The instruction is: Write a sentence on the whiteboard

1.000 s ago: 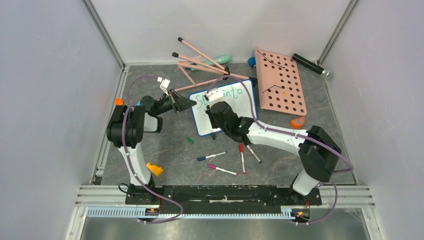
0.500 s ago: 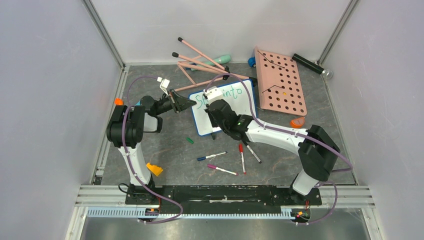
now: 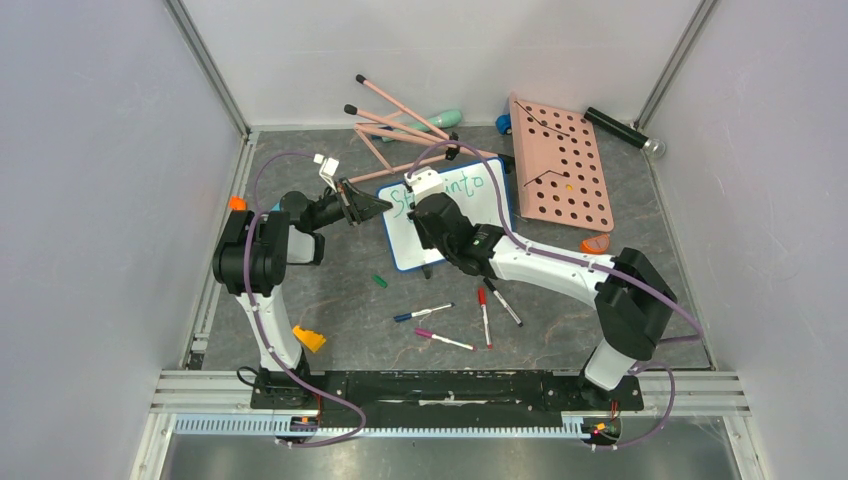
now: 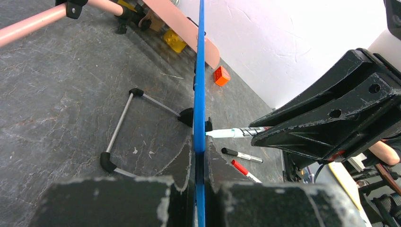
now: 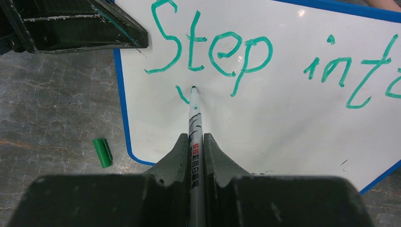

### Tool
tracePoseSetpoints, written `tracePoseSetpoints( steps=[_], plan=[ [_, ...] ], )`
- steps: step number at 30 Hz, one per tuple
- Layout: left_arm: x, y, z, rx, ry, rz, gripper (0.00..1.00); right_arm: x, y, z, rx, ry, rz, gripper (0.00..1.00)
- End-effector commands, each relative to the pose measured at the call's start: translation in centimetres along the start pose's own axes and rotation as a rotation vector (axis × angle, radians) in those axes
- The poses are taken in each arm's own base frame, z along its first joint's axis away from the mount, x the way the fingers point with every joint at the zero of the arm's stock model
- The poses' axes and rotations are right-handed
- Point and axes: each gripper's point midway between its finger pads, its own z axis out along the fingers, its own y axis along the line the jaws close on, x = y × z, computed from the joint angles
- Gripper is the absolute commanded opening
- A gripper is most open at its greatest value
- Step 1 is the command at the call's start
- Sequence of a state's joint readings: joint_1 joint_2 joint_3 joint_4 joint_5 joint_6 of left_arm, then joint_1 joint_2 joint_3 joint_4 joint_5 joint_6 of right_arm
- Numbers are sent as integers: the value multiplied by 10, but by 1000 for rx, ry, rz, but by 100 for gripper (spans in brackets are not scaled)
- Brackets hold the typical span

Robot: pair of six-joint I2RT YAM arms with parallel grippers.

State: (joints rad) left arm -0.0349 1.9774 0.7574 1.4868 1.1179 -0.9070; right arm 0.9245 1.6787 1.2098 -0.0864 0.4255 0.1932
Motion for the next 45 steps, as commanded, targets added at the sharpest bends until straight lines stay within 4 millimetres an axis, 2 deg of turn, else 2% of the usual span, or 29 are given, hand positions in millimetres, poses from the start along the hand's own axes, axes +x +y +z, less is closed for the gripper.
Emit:
tracePoseSetpoints(
  steps=[1,11,18,22,25,30,37,41,45],
  plan=[
    [-15,-7,2,44,-17,152,2,1,-8,3,20,-5,13,0],
    [-15,-7,2,44,-17,150,2,35,-4,-1,-27,50,27,0],
    [-15,-7,2,43,-17,149,2,38,11,2,-90,49,35,0],
    [-16,-7,2,44,-16,151,2,25,18,5,-108,29,34,0],
    [-15,-7,2,44,-17,151,2,7,18,5,-105,-6,31,0],
    [-15,-6,2,42,-16,148,2,-17,13,-11,-109,-82,40,0],
    [-15,-6,2,43,-16,146,2,-19,-6,-29,-79,-109,51,0],
    [-16,-6,2,44,-16,149,2,-17,-15,-24,-43,-97,55,0],
    [-16,-6,2,42,-17,147,2,-20,-15,-17,-31,-90,44,0]
  ],
)
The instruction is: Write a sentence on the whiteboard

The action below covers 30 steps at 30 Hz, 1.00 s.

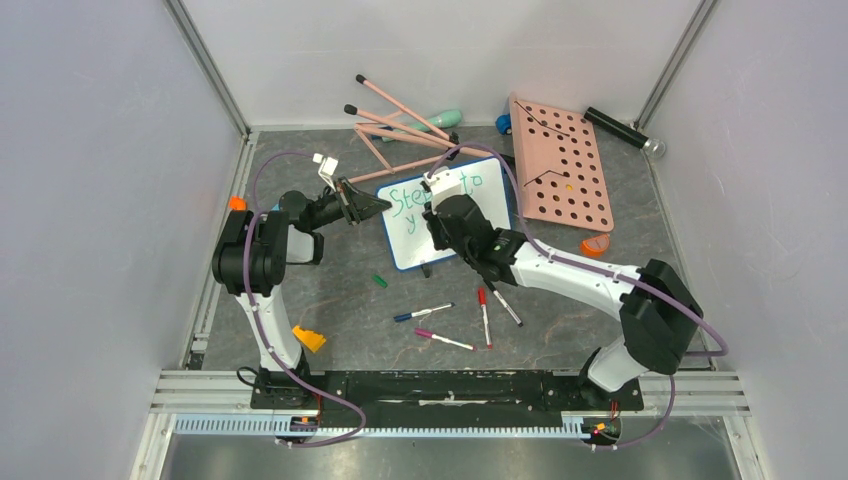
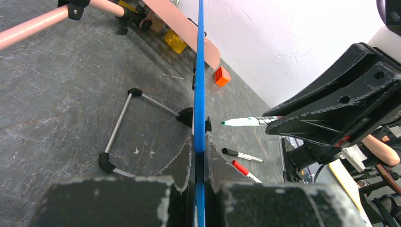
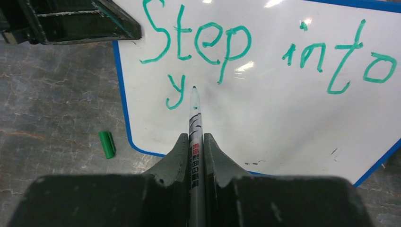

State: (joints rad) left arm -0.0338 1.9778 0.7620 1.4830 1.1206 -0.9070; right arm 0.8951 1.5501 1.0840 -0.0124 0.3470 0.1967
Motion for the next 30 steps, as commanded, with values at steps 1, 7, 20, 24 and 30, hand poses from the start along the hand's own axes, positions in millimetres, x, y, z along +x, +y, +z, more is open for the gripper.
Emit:
tracePoseSetpoints(
  steps=[1,7,20,24,30],
  plan=[
    [-15,-6,2,42,-18,147,2,-19,-4,6,32,-41,-5,0],
    [-15,-6,2,41,-18,148,2,-15,-6,12,50,-14,-25,0],
    [-14,-7,2,42,-17,147,2,-23,-7,21,76,-20,-41,0],
    [-14,-6,1,41,-17,149,2,-23,-2,25,57,-13,-46,0],
    [-14,-7,2,42,-17,148,2,-13,4,24,16,7,-52,0]
  ],
)
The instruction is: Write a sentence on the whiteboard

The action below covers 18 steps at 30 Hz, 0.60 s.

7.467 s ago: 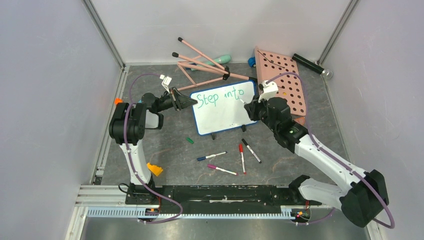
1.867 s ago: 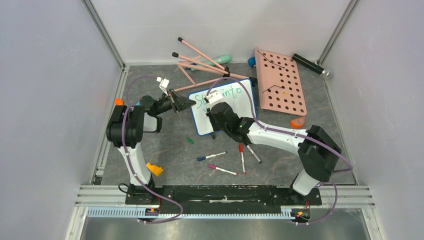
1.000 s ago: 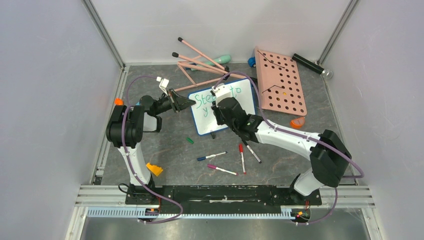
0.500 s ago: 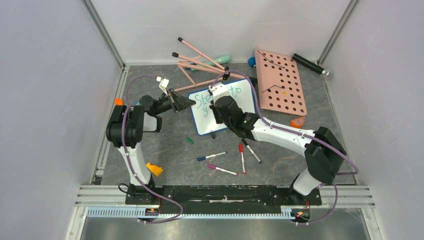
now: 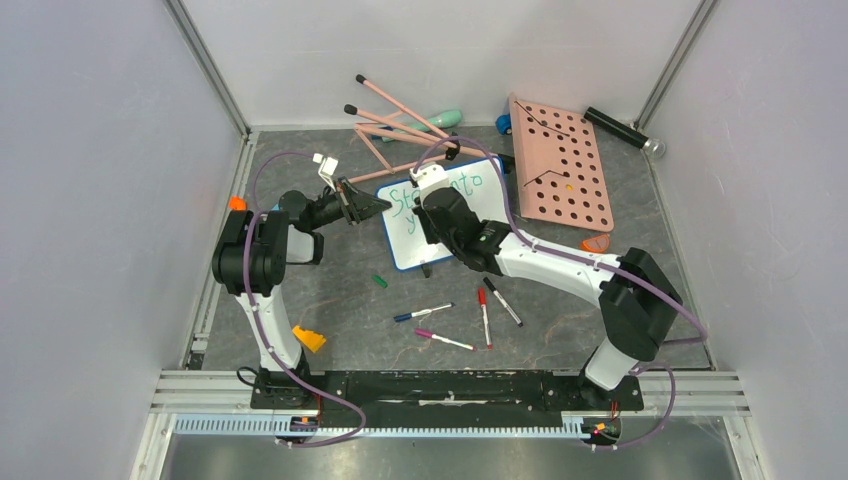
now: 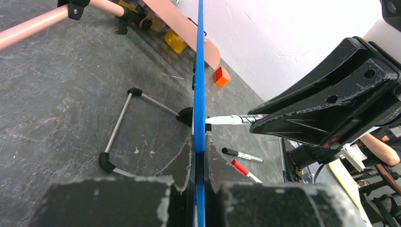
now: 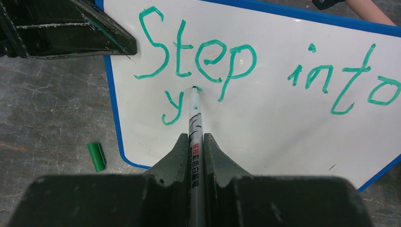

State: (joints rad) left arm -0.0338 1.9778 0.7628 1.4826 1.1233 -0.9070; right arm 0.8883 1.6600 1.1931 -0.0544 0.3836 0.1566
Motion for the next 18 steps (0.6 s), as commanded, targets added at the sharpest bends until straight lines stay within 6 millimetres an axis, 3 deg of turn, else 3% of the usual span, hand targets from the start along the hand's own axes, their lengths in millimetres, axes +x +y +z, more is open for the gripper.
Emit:
tracePoseSetpoints(
  steps=[1,10,18],
  plan=[
    [-15,-6,2,40,-20,148,2,-9,7,-1,-40,-25,3,0],
    [-15,-6,2,40,-20,148,2,12,-2,-8,-20,5,10,0],
    [-15,-6,2,40,-19,145,2,4,-17,-7,58,-2,21,0]
  ],
)
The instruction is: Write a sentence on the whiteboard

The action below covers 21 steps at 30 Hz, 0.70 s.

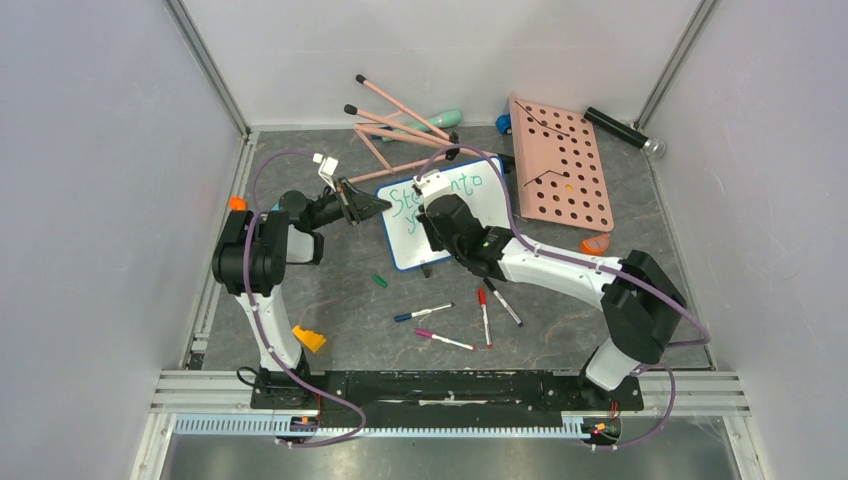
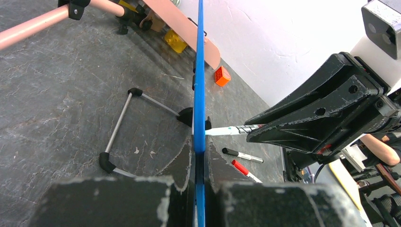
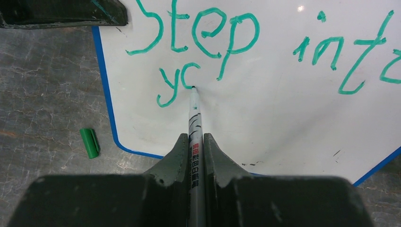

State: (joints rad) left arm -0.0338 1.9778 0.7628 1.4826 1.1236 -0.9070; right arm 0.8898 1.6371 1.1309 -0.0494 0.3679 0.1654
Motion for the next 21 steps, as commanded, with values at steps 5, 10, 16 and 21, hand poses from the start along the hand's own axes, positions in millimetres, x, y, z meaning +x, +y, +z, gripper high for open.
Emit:
tracePoseSetpoints(
  steps=[5,10,16,21],
  plan=[
    [-15,-6,2,40,-20,147,2,-27,-18,-1,77,-50,32,0],
    [-15,-6,2,40,-20,146,2,-36,-12,3,54,-61,29,0],
    [-15,-6,2,40,-19,144,2,-41,-5,6,21,-69,30,0],
    [-15,-6,2,41,-19,144,2,-42,3,5,-24,-73,27,0]
  ],
)
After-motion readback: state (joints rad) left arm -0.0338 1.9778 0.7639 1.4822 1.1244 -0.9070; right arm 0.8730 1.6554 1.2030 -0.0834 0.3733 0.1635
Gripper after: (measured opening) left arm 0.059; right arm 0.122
